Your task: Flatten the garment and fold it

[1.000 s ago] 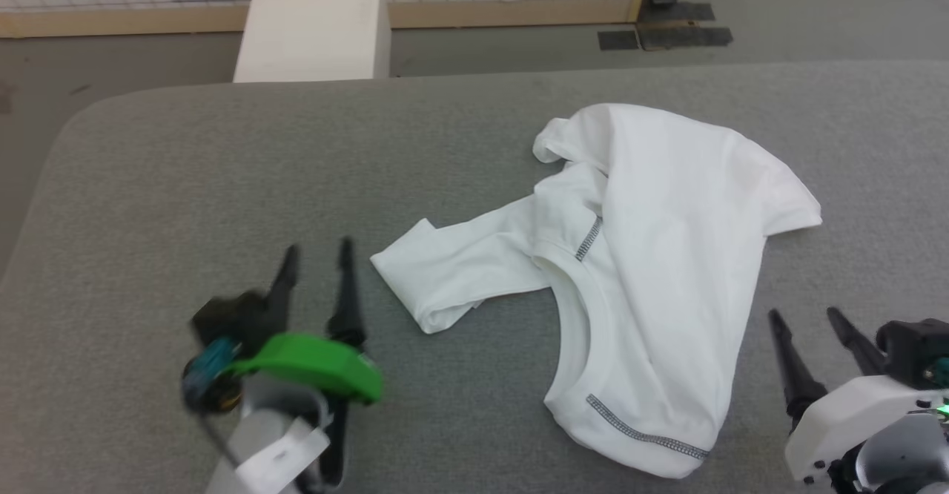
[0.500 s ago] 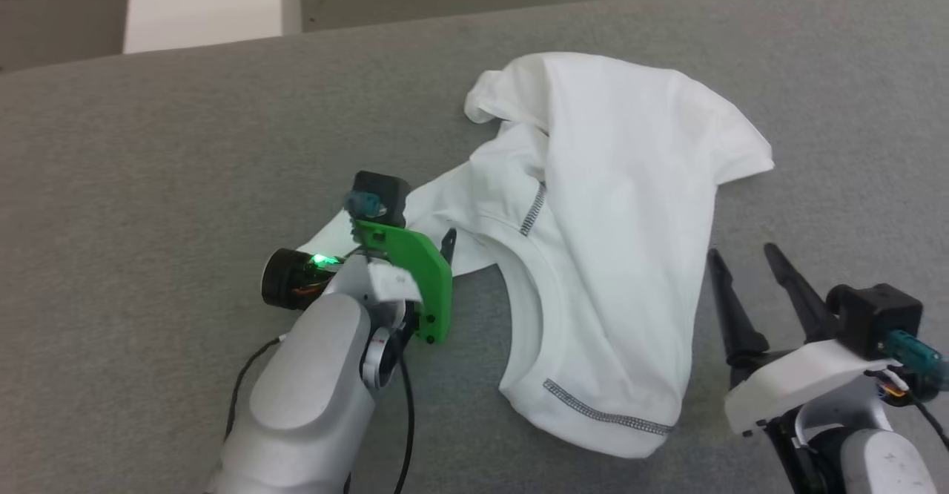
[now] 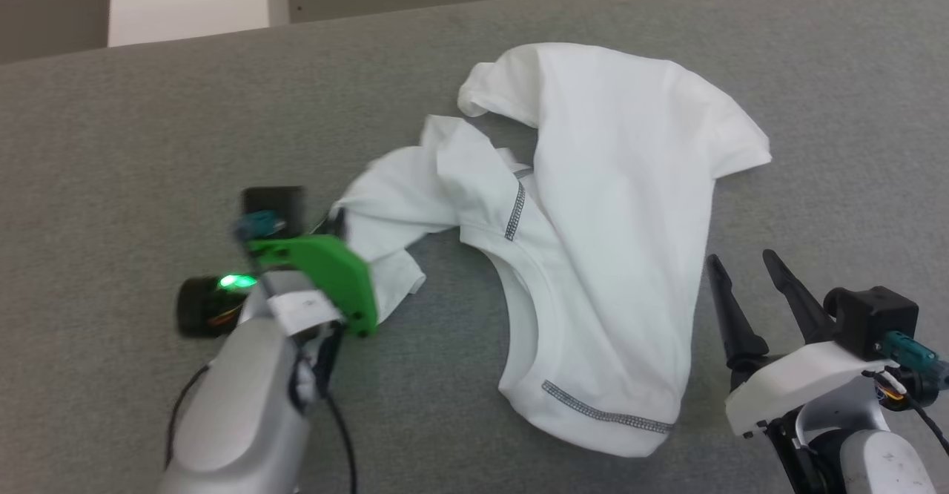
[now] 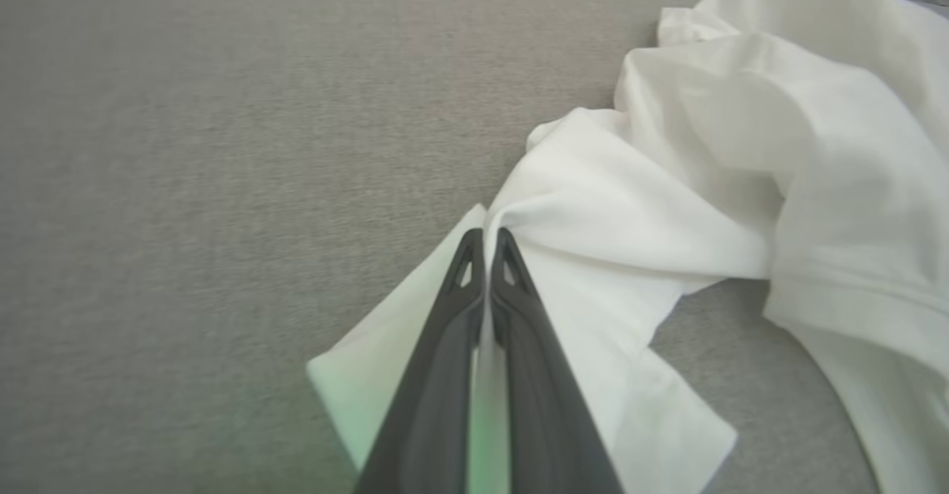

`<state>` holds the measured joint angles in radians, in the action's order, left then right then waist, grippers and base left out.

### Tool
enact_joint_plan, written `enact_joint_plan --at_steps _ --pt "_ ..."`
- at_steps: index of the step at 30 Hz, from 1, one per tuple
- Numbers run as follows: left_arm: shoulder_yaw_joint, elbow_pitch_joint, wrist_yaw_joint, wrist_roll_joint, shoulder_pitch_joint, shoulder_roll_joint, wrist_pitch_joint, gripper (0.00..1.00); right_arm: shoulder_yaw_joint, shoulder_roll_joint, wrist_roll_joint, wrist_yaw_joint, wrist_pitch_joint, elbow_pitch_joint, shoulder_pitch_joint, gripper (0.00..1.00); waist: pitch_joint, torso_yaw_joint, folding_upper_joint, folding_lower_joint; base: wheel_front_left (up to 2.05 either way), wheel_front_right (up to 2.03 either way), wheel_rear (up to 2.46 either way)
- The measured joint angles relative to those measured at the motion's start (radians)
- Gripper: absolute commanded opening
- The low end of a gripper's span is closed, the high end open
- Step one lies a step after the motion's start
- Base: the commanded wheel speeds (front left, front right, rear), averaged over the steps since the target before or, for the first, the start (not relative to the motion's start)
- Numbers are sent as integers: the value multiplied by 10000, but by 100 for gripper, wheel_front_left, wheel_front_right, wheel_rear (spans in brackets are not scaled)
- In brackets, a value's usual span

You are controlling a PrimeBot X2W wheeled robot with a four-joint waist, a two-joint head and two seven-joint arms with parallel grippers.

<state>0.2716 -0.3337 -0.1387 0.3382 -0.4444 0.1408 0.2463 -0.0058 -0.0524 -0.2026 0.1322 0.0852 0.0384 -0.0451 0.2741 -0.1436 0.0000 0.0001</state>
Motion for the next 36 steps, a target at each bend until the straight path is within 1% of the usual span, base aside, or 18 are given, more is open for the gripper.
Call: enact_joint_plan --at_steps 4,10,13,15,17,18,21,23,26,28,32,36 --pt "-941 970 -598 251 1060 412 -660 0 -174 4 82 0 196 84 26 100 -235 429 0 0 0 0 0" --pt "-2186 2148 -1319 780 2842 865 -928 0 -535 6 98 0 731 272 310 100 -610 1149 0 0 0 0 0" --pt "-2790 2456 -1651 949 3603 978 -1085 0 -874 15 75 0 1302 249 461 100 -775 1500 0 0 0 0 0" --pt "-2991 2562 -1787 978 3913 995 -1223 0 -1118 12 29 0 1764 174 548 100 -851 1681 0 0 0 0 0" --pt "-3053 2669 -1770 1147 4117 968 -1390 96 -1258 10 4 0 2286 117 686 100 -918 1832 0 0 0 0 0" --pt "-3083 2771 -1662 1302 4179 897 -1590 100 -1304 12 2 0 2539 111 766 100 -952 1897 0 0 0 0 0" --pt "-3081 3106 -1164 1429 4202 686 -2706 100 -1392 15 -44 0 3187 161 986 100 -1037 2004 0 -1 0 0 0" --pt "-3118 3275 -821 1498 4201 433 -3728 100 -1413 17 -88 0 3492 240 1137 100 -1072 2031 0 -1 0 0 0" --pt "-2987 3127 -424 1427 4197 328 -4608 100 -1425 12 -102 0 3791 234 1217 100 -1060 2065 0 -1 0 0 0" --pt "-2895 3053 -244 1298 4180 215 -4844 100 -1358 12 -105 0 3983 150 1220 100 -1038 2117 0 -1 0 0 0" --pt "-2767 2913 -15 1078 4073 -88 -4987 100 -1007 13 -171 0 4433 -199 1155 100 -907 2220 0 -1 0 0 0" --pt "-2688 2830 207 765 3830 -324 -5003 100 -734 4 -86 0 5315 -688 802 100 -753 2330 0 -1 0 0 0"
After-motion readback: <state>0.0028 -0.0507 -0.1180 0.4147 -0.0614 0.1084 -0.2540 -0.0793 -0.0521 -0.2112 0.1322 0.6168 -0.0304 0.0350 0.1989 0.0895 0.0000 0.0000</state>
